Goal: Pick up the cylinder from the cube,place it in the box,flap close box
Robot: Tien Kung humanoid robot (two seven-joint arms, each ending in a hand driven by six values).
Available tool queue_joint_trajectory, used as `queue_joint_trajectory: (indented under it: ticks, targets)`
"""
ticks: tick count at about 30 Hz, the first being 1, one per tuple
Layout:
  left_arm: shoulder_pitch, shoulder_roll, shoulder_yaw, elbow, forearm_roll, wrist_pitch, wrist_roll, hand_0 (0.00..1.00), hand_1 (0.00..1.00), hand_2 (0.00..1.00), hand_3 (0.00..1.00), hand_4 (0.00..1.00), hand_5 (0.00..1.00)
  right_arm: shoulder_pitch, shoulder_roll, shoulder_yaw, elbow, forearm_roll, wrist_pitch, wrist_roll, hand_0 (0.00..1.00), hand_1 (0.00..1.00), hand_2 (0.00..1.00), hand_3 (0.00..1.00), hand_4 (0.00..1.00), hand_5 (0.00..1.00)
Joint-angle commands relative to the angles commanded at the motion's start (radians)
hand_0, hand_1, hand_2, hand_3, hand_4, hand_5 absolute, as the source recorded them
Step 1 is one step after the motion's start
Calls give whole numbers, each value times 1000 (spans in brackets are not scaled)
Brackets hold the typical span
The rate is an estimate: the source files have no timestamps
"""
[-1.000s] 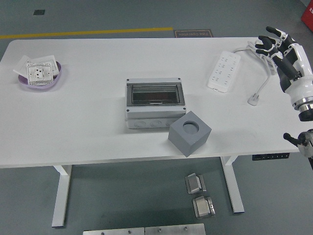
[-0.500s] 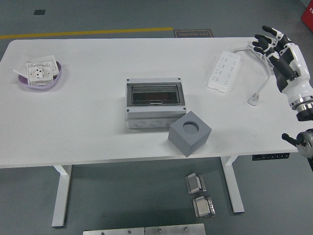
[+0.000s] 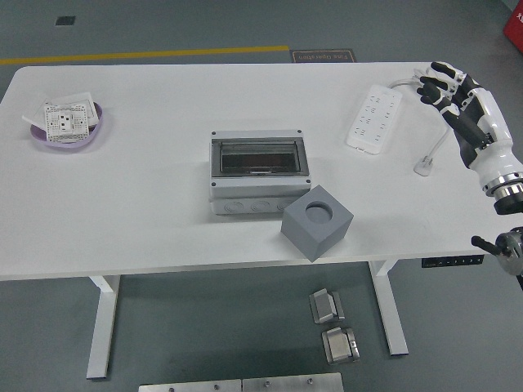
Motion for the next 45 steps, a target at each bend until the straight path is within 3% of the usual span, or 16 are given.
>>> queue_joint_trajectory:
  ticks: [21, 38, 45]
  targets:
    - [-7, -7, 11, 6, -20, 2, 1, 704, 685, 469, 756, 759, 326, 0, 30, -6, -55, 3, -7, 5, 787, 725, 754, 819, 998, 530]
    - [-13, -8, 7, 5, -22, 2, 0, 704, 685, 471, 755, 759, 326, -3, 32, 6, -57, 1, -19, 17, 782, 714, 750, 813, 998, 537]
    - [-14, -11, 13, 7, -28, 2, 0, 704, 686, 471, 756, 759, 326, 14, 32, -12, -50, -63, -7, -10, 780, 712, 746, 808, 998, 538]
